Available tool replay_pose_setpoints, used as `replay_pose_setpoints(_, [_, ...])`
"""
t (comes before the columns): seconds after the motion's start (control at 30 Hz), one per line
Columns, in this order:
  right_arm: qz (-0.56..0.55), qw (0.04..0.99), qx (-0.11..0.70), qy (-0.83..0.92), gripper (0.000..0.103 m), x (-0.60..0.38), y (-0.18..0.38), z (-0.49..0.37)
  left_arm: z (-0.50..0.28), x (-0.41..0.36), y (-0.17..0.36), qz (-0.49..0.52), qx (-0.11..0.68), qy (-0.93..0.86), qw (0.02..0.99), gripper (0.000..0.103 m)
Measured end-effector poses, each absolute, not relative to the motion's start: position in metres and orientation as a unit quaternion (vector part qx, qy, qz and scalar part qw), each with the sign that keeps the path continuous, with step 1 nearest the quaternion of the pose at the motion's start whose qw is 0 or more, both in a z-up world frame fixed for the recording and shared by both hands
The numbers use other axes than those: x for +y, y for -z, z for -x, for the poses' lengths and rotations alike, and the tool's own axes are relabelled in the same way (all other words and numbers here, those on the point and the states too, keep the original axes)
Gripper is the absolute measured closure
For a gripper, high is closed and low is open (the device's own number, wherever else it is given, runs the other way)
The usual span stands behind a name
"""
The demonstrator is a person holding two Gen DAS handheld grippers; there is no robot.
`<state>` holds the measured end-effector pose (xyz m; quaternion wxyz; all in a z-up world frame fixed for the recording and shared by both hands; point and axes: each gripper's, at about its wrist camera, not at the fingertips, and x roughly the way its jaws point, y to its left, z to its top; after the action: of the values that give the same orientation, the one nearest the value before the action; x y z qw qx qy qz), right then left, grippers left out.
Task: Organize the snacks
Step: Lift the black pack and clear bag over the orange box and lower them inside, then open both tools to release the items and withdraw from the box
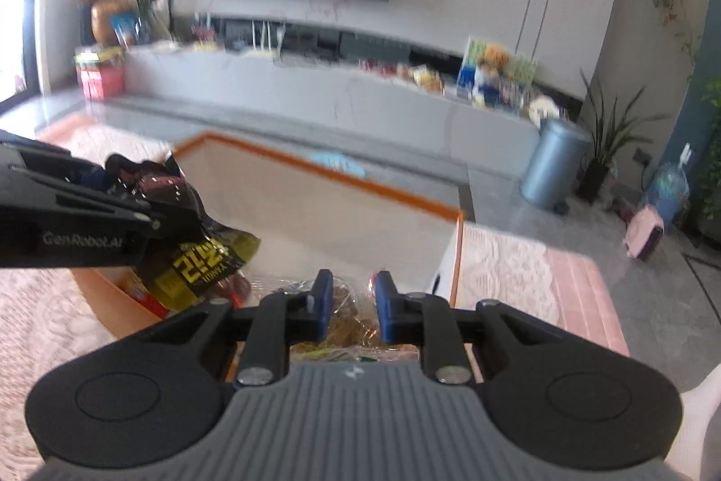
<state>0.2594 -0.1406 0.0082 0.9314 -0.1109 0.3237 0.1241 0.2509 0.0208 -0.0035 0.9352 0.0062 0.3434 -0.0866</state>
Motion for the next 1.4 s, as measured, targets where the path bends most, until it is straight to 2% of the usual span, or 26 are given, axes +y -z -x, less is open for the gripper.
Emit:
replay_pose_setpoints(0.13, [0.107,0.913,0.372,-0.127,0.088,-0.142,0.012,-0.287,-0.265,0.021,0.016,-0.017,0.371,0.086,0.925,0.063])
replay_pose_setpoints(0.37, [0.124,0.898,0.398,-0.139,0.088,-0.129,0.024,-0.309,-0.281,0.022,0.033,-0.014,0.417,0.077,0.905,0.063])
replay_pose_setpoints(0.63, [0.147,0.908,0.367,-0.139,0.09,-0.114,0.013,-0.323,-0.297,0.023,0.016,-0.015,0.384,0.076,0.92,0.063])
replay_pose_setpoints(0.8, [0.178,0.906,0.352,-0.154,0.092,-0.103,0.014,-0.333,-0.313,0.023,0.018,-0.019,0.399,0.053,0.915,0.063])
replay_pose_setpoints(0.83, [0.188,0.903,0.352,-0.156,0.094,-0.1,0.018,-0.335,-0.315,0.022,0.022,-0.024,0.403,0.05,0.913,0.063])
replay_pose_setpoints(0.87, [0.194,0.901,0.355,-0.157,0.103,-0.099,0.022,-0.336,-0.316,0.021,0.026,-0.028,0.408,0.047,0.911,0.064])
replay_pose_setpoints(1.13, [0.191,0.89,0.383,-0.155,0.103,-0.096,0.045,-0.352,-0.323,0.022,0.035,-0.042,0.418,0.044,0.906,0.064])
replay_pose_setpoints(1.33, [0.186,0.889,0.388,-0.155,0.103,-0.095,0.044,-0.352,-0.32,0.023,0.037,-0.056,0.417,0.033,0.906,0.053])
replay_pose_setpoints(1.4, [0.185,0.89,0.387,-0.155,0.101,-0.096,0.042,-0.349,-0.316,0.021,0.033,-0.062,0.408,0.03,0.91,0.044])
